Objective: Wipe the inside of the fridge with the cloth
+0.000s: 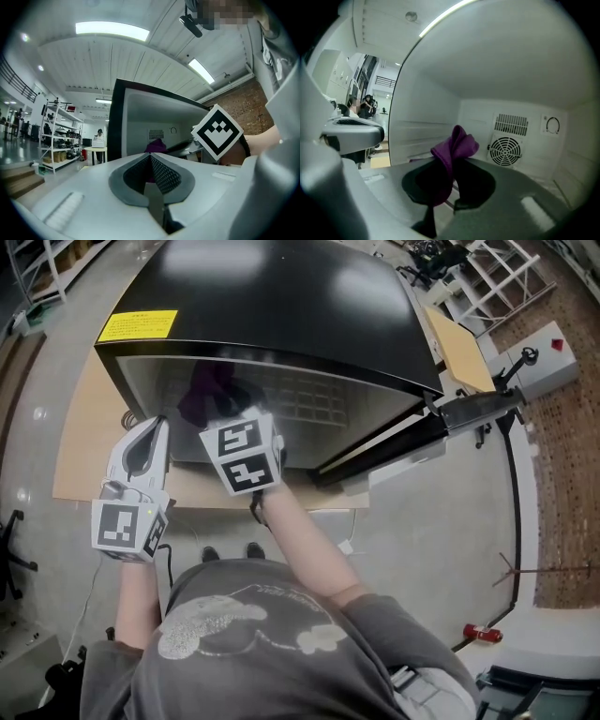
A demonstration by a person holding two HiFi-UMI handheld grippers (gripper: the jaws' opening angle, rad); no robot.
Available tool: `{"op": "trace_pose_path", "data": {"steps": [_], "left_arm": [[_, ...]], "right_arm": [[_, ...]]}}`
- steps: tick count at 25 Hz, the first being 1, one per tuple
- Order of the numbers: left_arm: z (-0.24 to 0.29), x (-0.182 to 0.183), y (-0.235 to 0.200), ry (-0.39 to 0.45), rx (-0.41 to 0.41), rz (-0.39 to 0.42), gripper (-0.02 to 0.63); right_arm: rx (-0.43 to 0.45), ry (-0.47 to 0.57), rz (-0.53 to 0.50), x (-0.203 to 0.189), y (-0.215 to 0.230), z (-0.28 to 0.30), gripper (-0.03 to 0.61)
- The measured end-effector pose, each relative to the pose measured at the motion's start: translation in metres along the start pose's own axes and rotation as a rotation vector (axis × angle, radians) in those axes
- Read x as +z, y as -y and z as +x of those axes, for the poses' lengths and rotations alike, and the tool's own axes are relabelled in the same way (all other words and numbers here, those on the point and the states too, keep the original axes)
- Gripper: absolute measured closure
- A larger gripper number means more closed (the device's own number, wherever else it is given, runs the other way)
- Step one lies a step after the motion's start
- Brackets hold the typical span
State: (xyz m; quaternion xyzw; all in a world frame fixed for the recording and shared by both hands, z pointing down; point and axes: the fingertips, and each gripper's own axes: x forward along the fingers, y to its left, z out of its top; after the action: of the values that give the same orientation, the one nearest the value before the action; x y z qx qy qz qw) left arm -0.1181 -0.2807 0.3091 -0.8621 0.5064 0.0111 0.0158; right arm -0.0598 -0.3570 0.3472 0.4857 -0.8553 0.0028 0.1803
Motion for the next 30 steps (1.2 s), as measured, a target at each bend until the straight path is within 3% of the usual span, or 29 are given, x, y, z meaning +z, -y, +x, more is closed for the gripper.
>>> {"op": "trace_pose_path", "data": {"steps": [11,17,25,30], "left_arm": [[0.027,0.0,0.031,-0.001,-0.091,0.0,0.597],[0.06,-0.021,0.071,0.002,-0.15,-0.006,0.597],[0.048,0.0,0.077,0.0,-0.213,-0.01,0.597],[0.049,0.001,0.081,0.005,-0.226,-0.008,0.597]], "right_arm": [[-0.182,-0.06,0.071,-0.033,0.082,-0.043,0.537],[-0.312,-0.08,0.109,-0.079,0.148,-0.071,0.537],[-0.432,-0.104,0.147,-0.068,0.151,-0.104,0.537],[-0.484,0.005,0.092,-0.046,0.151,-0.11,0.537]]}}
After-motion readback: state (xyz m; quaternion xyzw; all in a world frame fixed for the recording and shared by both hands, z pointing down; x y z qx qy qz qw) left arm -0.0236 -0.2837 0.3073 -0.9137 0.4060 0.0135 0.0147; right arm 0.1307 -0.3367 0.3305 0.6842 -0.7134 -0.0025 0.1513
